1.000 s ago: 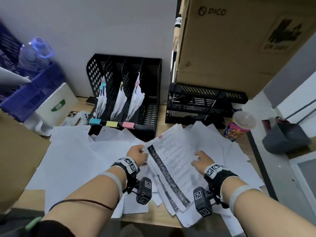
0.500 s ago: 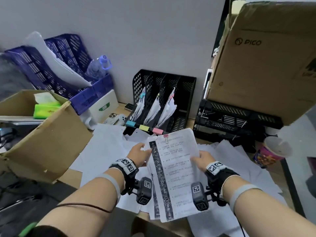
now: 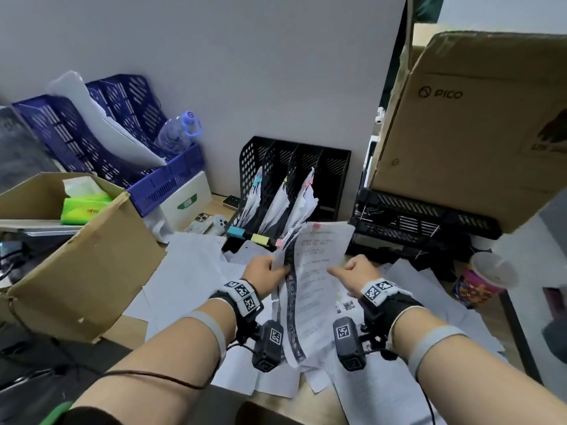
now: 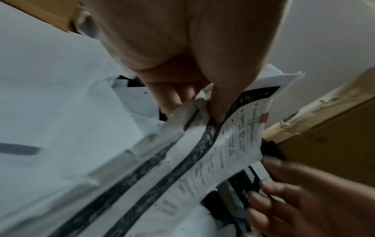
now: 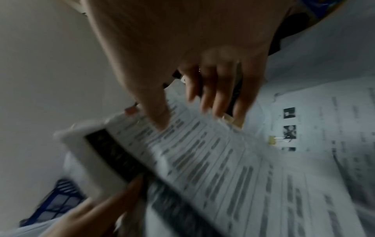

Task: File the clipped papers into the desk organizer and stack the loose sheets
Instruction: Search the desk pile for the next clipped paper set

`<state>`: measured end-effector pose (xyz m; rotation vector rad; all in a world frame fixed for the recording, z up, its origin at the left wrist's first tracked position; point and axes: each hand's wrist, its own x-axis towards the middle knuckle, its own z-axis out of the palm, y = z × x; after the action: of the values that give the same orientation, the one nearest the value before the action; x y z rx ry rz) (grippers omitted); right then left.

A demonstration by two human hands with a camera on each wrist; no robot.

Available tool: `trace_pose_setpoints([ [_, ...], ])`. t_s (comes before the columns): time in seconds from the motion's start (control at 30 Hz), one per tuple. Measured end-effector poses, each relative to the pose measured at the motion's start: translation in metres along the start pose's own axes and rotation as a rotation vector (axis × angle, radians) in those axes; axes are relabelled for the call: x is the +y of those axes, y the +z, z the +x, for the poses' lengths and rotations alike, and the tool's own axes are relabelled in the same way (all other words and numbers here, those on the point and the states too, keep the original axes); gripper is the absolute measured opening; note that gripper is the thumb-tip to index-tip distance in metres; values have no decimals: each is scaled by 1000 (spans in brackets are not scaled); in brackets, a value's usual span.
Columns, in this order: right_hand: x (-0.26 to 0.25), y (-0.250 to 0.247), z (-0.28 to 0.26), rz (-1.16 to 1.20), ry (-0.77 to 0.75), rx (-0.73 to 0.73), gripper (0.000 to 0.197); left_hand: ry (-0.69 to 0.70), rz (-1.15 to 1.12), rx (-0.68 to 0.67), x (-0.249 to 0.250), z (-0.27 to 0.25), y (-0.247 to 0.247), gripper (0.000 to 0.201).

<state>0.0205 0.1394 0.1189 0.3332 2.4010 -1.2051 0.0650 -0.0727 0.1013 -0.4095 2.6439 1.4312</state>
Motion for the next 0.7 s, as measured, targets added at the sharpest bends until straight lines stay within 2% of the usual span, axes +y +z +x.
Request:
trace_pose_setpoints([
  [0.03, -11, 2, -9, 69, 20, -99, 59, 53, 9, 5, 8, 4, 1, 31],
  [0.1, -30, 8, -21, 165, 66, -268, 90, 171, -8, -26, 24, 8, 6, 32],
  [0.13, -38, 10, -22, 183, 71, -278, 105, 219, -21, -49, 31, 11, 10, 28],
  [0.2, -53, 11, -19, 216, 65, -186, 115, 267, -20, -105, 46, 15, 11, 16],
  [0.3, -66, 11, -12, 266, 21, -44, 99, 274, -7, -207, 64, 23, 6, 35],
  [0.4, -81, 7, -20, 305, 28, -23, 73, 294, -72, -304, 70, 36, -2, 33],
  [0.47, -91, 4, -21, 328, 57, 53, 44, 330, -69, -381, 69, 44, -8, 30],
  [0.53, -93, 1, -10, 190, 66, 185, 26, 360, -58, -442, 67, 55, -15, 31],
  [0.6, -100, -3, -6, 190, 87, 268, 27, 370, -90, -465, 69, 66, -23, 31],
  [0.63, -103, -3, -4, 291, 93, 303, 27, 369, -116, -432, 70, 72, -27, 28],
  [0.7, -113, -3, -10, 145, 98, 306, 51, 370, -43, -291, 65, 90, -30, 30],
])
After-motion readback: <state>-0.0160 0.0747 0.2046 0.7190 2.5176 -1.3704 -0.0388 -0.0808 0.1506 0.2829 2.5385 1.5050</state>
